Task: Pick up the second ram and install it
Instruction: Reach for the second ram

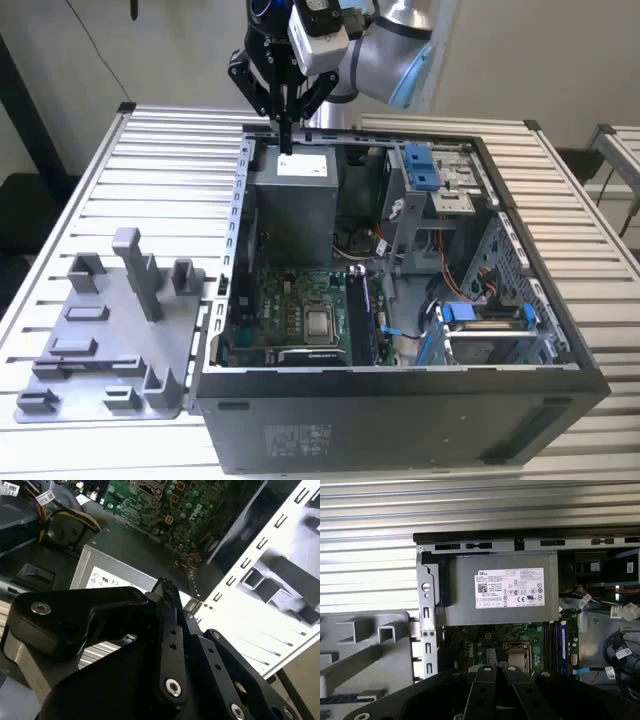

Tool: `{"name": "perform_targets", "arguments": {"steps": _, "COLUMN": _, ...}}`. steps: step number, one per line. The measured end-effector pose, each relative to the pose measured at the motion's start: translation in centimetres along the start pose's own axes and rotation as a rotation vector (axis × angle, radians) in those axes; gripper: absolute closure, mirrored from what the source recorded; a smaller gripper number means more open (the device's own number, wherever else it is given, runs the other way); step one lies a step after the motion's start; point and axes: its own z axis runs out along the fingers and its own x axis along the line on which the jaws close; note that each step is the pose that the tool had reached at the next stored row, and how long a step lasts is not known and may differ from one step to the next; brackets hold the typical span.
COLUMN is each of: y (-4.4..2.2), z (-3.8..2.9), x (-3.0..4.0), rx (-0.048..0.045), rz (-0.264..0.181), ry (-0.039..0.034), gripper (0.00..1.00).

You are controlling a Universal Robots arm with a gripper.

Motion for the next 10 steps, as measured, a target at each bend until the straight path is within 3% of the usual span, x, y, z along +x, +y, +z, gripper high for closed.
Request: {"name": "perform_targets", "arguments": {"steps": 10, "y": 0.0, "z": 0.0, "x": 0.05, "rx": 0.0, "rz": 0.0, "ry": 0.0, "gripper": 0.89}}
